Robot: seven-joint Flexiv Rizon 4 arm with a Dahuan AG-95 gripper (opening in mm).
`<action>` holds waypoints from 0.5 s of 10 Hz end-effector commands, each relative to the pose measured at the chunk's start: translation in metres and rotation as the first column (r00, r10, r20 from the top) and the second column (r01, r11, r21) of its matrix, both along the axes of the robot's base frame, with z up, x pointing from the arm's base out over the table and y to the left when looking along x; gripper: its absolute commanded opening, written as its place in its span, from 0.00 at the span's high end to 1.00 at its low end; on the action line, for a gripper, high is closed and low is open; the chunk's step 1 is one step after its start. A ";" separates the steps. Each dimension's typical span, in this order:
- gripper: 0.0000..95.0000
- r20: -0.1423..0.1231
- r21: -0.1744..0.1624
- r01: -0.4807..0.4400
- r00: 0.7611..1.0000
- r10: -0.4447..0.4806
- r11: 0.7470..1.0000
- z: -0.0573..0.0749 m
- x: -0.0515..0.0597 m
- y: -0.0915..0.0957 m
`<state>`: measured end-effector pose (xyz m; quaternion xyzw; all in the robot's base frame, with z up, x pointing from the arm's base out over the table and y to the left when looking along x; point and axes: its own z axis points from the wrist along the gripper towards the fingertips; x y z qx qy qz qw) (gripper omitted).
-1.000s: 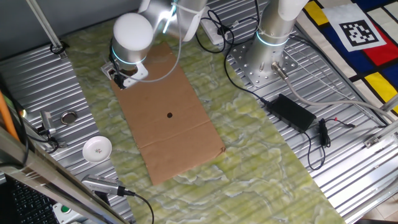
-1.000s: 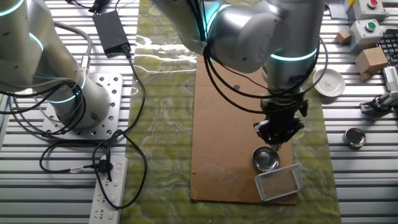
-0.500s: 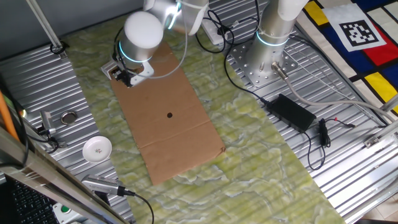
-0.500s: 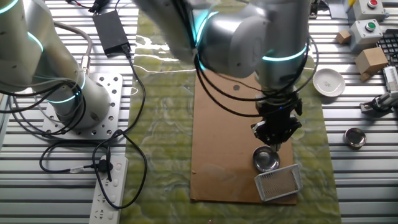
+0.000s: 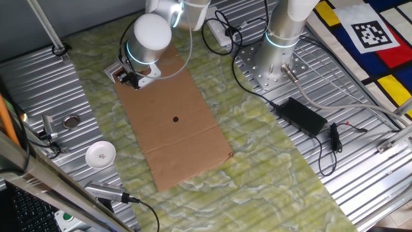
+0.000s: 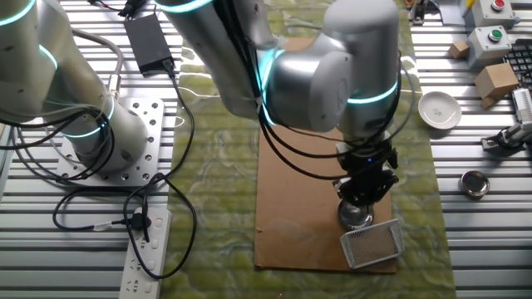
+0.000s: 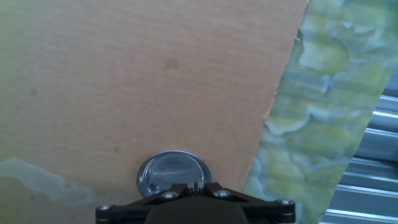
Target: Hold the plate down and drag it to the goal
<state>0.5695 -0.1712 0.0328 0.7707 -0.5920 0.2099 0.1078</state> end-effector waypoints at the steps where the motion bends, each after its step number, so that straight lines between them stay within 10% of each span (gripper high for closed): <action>1: 1.00 0.001 -0.001 -0.002 1.000 0.002 1.000 0.002 -0.001 -0.002; 5: 1.00 0.003 -0.004 -0.015 1.000 0.015 1.000 -0.004 0.001 -0.007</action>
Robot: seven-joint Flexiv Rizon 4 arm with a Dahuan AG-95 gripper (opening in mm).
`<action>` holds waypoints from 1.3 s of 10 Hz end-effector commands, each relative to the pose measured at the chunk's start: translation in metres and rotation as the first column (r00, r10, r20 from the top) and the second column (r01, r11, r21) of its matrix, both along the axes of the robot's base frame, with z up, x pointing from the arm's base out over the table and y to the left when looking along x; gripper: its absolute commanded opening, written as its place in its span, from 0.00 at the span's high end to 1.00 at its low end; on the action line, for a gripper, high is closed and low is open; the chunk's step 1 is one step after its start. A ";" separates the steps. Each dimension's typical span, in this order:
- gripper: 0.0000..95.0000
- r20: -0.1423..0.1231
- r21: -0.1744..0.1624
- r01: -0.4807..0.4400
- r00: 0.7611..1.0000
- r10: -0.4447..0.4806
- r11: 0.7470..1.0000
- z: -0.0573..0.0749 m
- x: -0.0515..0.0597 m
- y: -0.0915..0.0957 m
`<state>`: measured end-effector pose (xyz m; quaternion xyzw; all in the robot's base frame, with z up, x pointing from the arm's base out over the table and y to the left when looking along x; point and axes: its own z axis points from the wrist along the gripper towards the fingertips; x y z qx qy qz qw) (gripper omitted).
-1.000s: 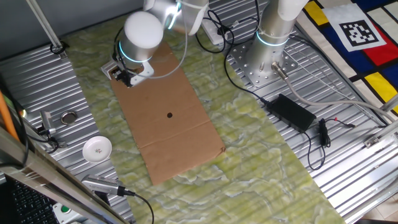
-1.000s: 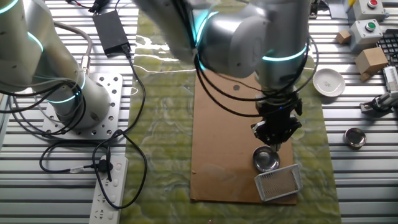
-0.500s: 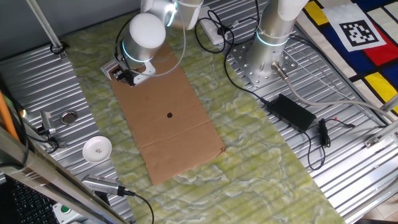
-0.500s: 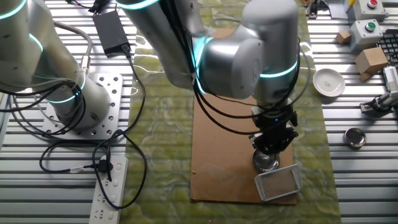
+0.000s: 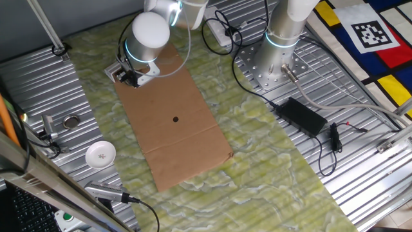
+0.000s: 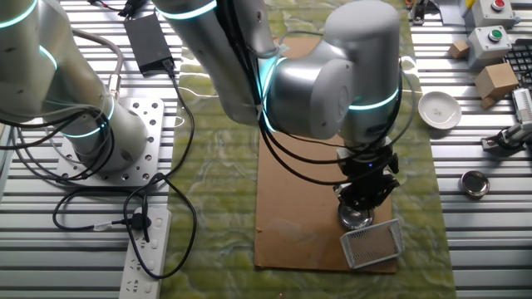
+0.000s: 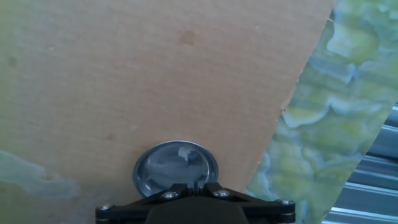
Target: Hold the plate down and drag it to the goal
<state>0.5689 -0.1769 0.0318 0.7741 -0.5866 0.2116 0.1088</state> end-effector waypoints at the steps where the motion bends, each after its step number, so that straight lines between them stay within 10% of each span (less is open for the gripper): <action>1: 1.00 0.004 0.000 -0.004 1.000 0.004 1.000 -0.004 0.002 -0.003; 13: 1.00 0.007 -0.001 -0.035 0.999 0.035 0.999 -0.011 0.003 -0.021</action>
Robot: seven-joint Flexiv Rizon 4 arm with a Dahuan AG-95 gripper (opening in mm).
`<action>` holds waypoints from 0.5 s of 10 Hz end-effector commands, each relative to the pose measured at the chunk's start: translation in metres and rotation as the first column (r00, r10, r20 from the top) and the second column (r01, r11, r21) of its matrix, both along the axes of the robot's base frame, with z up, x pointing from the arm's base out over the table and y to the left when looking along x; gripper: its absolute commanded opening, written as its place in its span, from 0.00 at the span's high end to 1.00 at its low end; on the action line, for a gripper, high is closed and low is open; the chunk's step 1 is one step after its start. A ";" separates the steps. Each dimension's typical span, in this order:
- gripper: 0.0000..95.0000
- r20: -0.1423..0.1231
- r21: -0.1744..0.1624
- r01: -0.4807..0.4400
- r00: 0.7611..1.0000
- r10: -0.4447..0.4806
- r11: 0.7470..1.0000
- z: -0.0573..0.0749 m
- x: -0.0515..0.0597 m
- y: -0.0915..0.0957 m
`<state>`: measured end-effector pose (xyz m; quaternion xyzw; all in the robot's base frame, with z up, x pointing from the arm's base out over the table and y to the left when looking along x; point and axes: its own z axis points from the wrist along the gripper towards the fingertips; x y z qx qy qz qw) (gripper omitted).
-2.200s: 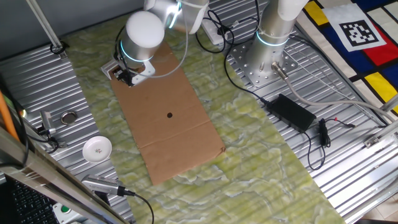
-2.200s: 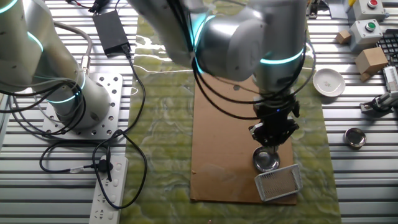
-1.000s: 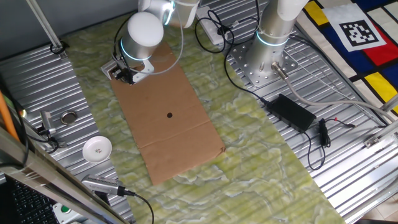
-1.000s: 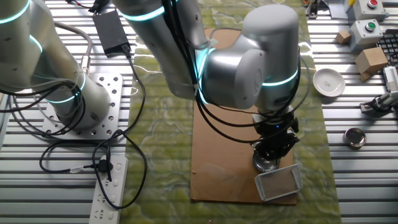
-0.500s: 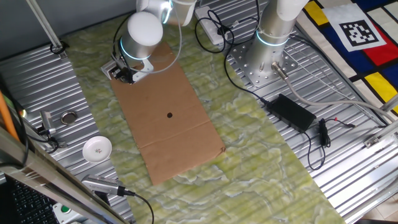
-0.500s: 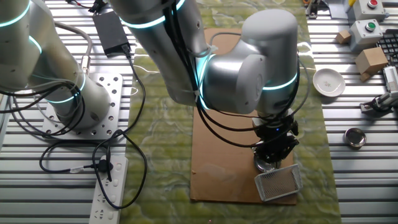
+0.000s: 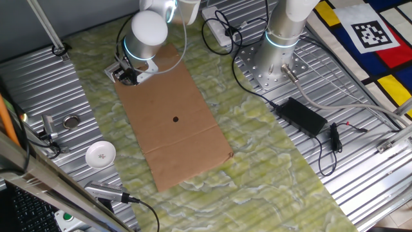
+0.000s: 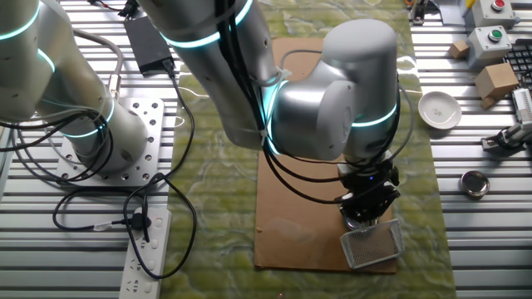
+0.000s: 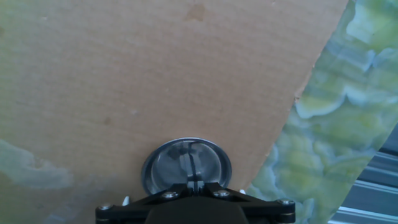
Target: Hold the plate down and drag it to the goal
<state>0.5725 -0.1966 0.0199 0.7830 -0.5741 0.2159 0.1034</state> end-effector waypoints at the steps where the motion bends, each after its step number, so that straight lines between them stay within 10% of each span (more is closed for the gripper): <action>1: 1.00 0.000 -0.002 -0.004 1.000 0.004 1.000 0.000 0.000 -0.002; 5: 1.00 -0.001 -0.006 -0.019 1.000 0.019 1.000 0.000 0.000 -0.005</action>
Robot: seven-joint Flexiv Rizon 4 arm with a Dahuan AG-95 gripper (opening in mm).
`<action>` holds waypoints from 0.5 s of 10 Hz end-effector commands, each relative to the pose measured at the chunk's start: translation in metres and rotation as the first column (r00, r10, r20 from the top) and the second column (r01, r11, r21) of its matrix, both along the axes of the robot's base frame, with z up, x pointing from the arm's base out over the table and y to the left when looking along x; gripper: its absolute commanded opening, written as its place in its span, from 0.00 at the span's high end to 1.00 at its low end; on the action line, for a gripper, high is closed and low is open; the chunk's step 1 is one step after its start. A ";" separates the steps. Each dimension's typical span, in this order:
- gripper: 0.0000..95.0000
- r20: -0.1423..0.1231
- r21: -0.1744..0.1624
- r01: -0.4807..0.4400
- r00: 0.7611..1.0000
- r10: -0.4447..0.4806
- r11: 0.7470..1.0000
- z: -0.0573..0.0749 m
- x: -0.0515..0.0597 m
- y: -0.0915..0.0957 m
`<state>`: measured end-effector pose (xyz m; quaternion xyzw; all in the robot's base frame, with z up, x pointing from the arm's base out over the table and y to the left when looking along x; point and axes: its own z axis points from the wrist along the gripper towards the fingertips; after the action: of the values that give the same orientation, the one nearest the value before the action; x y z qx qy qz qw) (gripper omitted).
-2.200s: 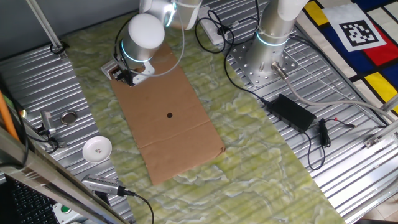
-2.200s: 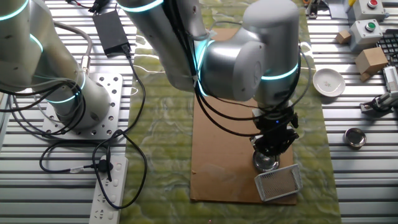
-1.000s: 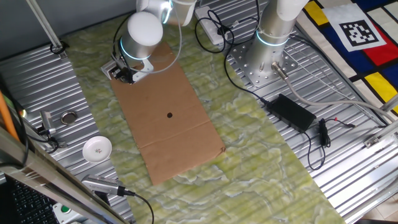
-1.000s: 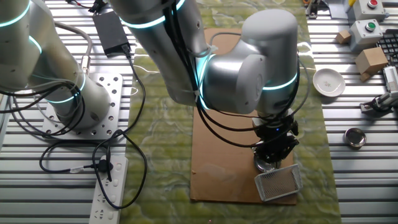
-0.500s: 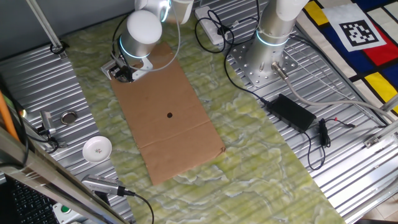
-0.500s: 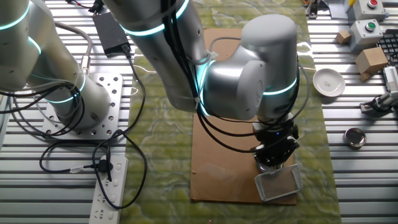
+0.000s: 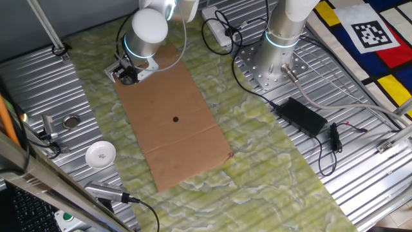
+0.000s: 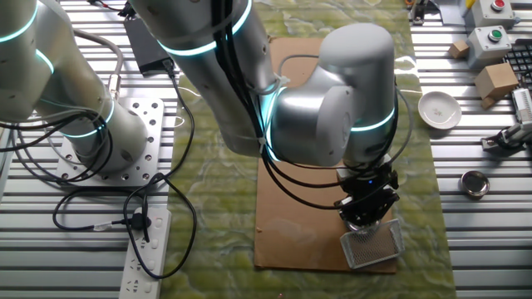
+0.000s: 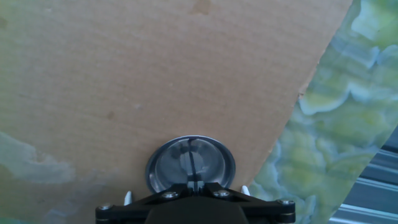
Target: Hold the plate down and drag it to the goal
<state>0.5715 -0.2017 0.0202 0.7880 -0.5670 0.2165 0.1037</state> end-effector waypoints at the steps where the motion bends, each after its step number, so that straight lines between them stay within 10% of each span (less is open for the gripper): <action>1: 1.00 -0.001 -0.006 -0.016 1.000 0.016 1.000 -0.002 0.001 -0.001; 5: 1.00 -0.006 -0.020 -0.033 0.999 0.033 0.999 -0.002 0.001 -0.002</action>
<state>0.5725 -0.2037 0.0182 0.7971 -0.5504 0.2224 0.1104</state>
